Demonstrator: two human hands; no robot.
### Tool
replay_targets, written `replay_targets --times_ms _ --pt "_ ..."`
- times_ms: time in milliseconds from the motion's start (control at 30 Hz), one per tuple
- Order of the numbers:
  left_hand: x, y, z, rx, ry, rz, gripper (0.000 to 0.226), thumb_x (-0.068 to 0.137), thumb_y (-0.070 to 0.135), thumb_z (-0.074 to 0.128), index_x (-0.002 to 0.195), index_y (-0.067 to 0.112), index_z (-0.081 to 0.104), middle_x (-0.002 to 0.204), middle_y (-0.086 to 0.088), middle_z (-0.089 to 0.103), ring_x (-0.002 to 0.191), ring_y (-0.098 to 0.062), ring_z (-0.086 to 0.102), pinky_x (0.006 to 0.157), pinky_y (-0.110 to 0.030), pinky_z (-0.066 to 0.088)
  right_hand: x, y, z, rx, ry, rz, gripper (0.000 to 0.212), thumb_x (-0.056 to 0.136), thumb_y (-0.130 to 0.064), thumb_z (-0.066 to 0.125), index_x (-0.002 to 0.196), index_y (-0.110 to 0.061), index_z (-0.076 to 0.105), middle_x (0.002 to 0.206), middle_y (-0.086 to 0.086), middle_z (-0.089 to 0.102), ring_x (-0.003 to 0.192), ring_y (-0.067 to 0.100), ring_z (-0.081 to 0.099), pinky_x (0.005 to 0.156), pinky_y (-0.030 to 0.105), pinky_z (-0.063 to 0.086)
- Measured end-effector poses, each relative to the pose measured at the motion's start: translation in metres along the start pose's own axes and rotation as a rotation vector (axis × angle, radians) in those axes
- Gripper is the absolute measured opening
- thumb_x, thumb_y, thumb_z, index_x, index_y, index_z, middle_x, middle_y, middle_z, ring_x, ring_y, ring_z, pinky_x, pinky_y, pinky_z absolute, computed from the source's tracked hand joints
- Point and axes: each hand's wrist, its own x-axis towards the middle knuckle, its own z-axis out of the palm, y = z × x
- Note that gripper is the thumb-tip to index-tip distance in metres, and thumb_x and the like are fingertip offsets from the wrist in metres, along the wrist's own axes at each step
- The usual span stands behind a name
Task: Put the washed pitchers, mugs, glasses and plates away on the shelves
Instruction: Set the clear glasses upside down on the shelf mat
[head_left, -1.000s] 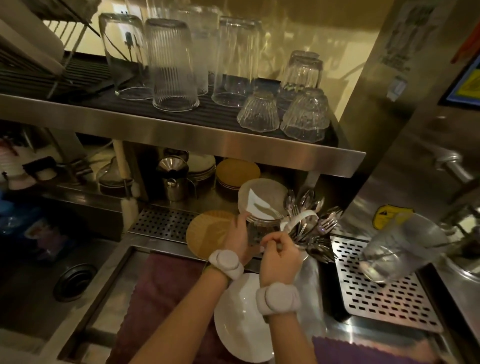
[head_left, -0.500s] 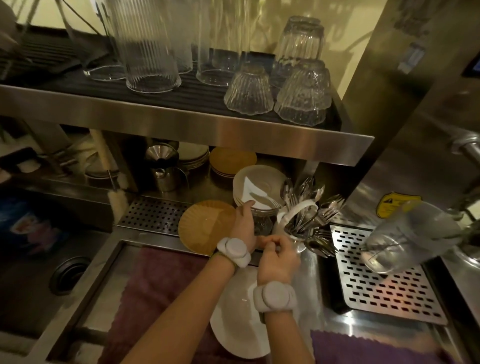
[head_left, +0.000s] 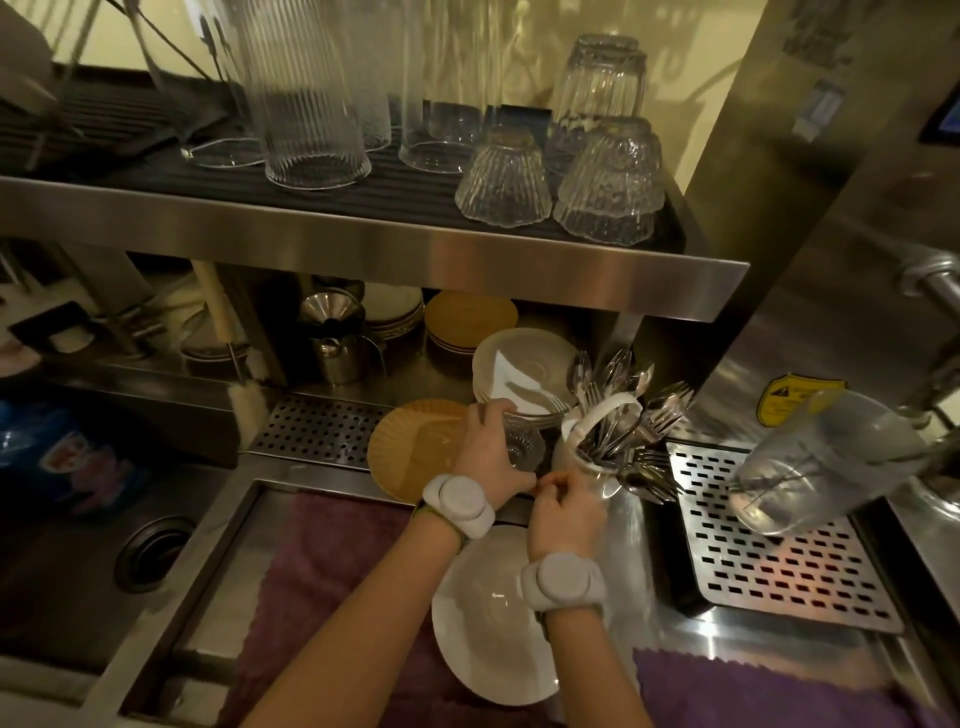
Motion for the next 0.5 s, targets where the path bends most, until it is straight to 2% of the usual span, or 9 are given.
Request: replay_targets --times_ms 67,100,200,300,400,500 --pt "-0.004 0.000 -0.011 0.012 0.032 0.021 0.090 0.056 0.015 0.081 0.133 0.011 0.035 0.129 -0.012 0.031 0.117 -0.028 0.041 0.099 -0.029 0.039 -0.003 -0.002 0.000 -0.011 -0.106 0.033 0.016 0.092 -0.016 0.043 0.082 -0.014 0.056 0.078 0.006 0.058 0.072 0.024 0.057 0.056 0.027 0.043" --pt "-0.008 -0.001 -0.017 0.025 0.049 0.036 0.091 0.057 0.018 0.081 0.134 0.010 0.035 0.128 -0.012 0.031 0.117 -0.027 0.040 0.101 -0.029 0.038 -0.006 -0.005 0.001 0.004 -0.168 0.065 0.021 0.095 -0.023 0.040 0.087 -0.012 0.056 0.083 0.010 0.061 0.076 0.029 0.060 0.061 0.032 0.049" --pt "-0.020 -0.006 -0.031 0.034 0.110 0.084 0.087 0.058 0.025 0.082 0.133 0.008 0.040 0.124 -0.013 0.032 0.116 -0.023 0.038 0.097 -0.015 0.030 -0.010 -0.015 0.008 0.080 -0.286 0.194 0.049 0.097 -0.044 0.030 0.106 -0.005 0.058 0.101 0.018 0.064 0.092 0.039 0.062 0.083 0.050 0.052" --pt "-0.037 -0.014 -0.048 -0.021 0.170 0.111 0.078 0.055 0.021 0.083 0.124 0.006 0.049 0.119 -0.012 0.034 0.112 -0.019 0.039 0.090 -0.002 0.025 -0.018 -0.030 0.018 0.293 -0.409 0.359 0.067 0.093 -0.058 0.026 0.120 -0.003 0.054 0.117 0.025 0.060 0.105 0.043 0.059 0.091 0.056 0.048" --pt "-0.053 -0.021 -0.059 -0.074 0.206 0.118 0.074 0.055 0.017 0.085 0.119 0.004 0.050 0.115 -0.007 0.033 0.105 -0.010 0.036 0.085 0.009 0.020 -0.029 -0.046 0.024 0.469 -0.504 0.395 0.077 0.088 -0.062 0.031 0.131 -0.001 0.047 0.129 0.025 0.054 0.117 0.040 0.053 0.101 0.054 0.042" --pt "-0.069 -0.027 -0.067 -0.133 0.190 0.104 0.075 0.059 0.019 0.084 0.121 0.005 0.046 0.117 -0.004 0.031 0.105 -0.008 0.037 0.084 0.009 0.024 -0.043 -0.060 0.030 0.615 -0.520 0.414 0.067 0.088 -0.050 0.049 0.131 0.002 0.044 0.126 0.026 0.055 0.115 0.039 0.056 0.099 0.055 0.044"
